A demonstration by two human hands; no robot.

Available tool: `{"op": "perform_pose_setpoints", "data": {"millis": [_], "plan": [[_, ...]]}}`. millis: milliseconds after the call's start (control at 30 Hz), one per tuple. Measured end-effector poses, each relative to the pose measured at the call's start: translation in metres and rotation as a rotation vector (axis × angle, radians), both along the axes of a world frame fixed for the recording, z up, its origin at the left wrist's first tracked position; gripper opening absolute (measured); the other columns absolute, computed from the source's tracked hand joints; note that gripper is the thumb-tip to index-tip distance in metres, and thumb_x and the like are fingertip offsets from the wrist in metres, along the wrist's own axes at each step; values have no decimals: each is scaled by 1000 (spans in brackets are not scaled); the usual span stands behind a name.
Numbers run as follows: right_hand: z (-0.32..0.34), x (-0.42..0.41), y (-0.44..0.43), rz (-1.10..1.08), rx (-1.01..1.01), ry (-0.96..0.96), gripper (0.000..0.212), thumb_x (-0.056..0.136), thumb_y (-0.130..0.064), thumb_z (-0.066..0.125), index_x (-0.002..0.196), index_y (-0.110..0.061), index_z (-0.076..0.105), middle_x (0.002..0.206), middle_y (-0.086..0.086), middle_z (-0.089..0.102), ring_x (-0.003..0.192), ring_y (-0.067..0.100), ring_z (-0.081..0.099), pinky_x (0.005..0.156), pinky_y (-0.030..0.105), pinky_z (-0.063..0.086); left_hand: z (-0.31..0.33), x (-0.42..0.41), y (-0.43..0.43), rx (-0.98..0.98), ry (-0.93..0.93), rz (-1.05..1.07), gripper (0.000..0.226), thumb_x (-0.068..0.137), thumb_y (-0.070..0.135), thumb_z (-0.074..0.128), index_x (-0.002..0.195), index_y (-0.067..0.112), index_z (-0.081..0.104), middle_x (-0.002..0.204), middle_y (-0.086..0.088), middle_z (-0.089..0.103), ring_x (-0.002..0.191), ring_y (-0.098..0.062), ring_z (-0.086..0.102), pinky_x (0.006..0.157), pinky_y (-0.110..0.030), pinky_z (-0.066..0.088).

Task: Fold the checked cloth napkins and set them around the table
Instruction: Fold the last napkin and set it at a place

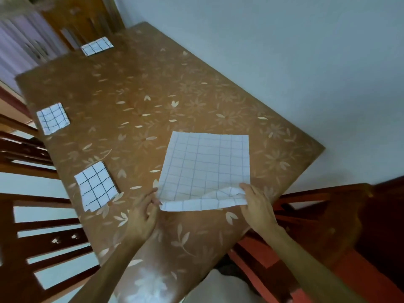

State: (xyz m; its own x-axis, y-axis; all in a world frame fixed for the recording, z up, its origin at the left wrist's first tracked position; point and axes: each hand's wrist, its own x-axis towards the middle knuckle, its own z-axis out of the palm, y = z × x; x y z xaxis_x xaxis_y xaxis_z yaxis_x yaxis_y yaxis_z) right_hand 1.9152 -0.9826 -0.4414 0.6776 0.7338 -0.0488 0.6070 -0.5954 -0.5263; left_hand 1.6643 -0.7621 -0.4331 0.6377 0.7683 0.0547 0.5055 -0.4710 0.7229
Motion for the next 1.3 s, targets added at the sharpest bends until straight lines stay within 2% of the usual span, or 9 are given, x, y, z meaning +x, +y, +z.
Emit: {"op": "perform_pose_setpoints", "data": {"millis": [133, 233, 400, 533, 667, 867, 1033, 1167, 1300], "plan": [[12, -9, -4, 6, 49, 53, 39, 81, -5, 49, 120, -12, 54, 121, 3, 53, 106, 24, 55, 83, 40, 53, 9, -11, -10, -20, -55, 24, 30, 92, 35, 43, 98, 21, 68, 115, 21, 64, 104, 0, 57, 82, -7, 41], [19, -11, -4, 49, 94, 31, 39, 73, 6, 55, 108, -13, 56, 120, 0, 49, 104, 20, 54, 81, 35, 52, 22, -15, -17, -68, -104, -4, 40, 98, 44, 36, 108, 19, 65, 111, 28, 65, 105, 3, 59, 86, -23, 48], [31, -10, -3, 41, 157, -11, 23, 86, 0, 58, 104, -13, 62, 108, -4, 56, 90, 12, 56, 75, 27, 49, 35, -18, -21, -23, 292, -293, 68, 77, 82, 51, 132, 43, 40, 134, 21, 47, 114, -5, 51, 89, -37, 51], [36, -11, -10, -24, 163, 18, 19, 94, -9, 52, 110, -14, 62, 109, -6, 58, 95, 9, 54, 79, 20, 40, 28, -11, -38, 60, 367, -448, 83, 74, 70, 66, 143, 34, 38, 133, 21, 37, 122, -5, 41, 96, -26, 41], [37, -9, -22, -64, 164, 49, 18, 98, -19, 51, 111, -17, 63, 109, -7, 62, 100, 10, 57, 87, 25, 44, 20, -6, -36, 103, 277, -487, 47, 82, 34, 58, 127, 24, 55, 122, 9, 53, 107, -19, 54, 78, -30, 47], [39, -1, -38, -196, 190, 147, 18, 99, -22, 54, 110, -15, 66, 96, -11, 61, 92, 8, 56, 74, 6, 38, 23, 1, -18, -104, 43, -155, 7, 95, 28, 59, 99, 30, 64, 79, 21, 66, 75, -8, 60, 64, -20, 44], [42, 12, -30, -337, 249, 288, 16, 96, -34, 57, 97, -20, 65, 88, -6, 66, 85, 12, 61, 69, 16, 42, 16, 10, 5, -287, 35, -43, 14, 93, 12, 65, 88, 24, 71, 85, 8, 72, 79, -6, 64, 65, -15, 44], [32, 32, -11, -373, 186, 279, 29, 97, -42, 51, 99, -17, 66, 92, -2, 68, 89, 15, 60, 79, 32, 46, 8, 22, 23, -390, 96, 52, 24, 93, 31, 67, 83, 9, 69, 77, -6, 71, 76, -22, 65, 66, -32, 49], [12, 47, 7, -387, 90, 331, 27, 100, -36, 49, 101, -14, 65, 90, -3, 63, 89, 16, 55, 79, 28, 37, -1, 44, 36, -432, 202, 98, 31, 94, 34, 65, 70, 17, 56, 62, 4, 56, 61, -13, 52, 56, -24, 38]]}}
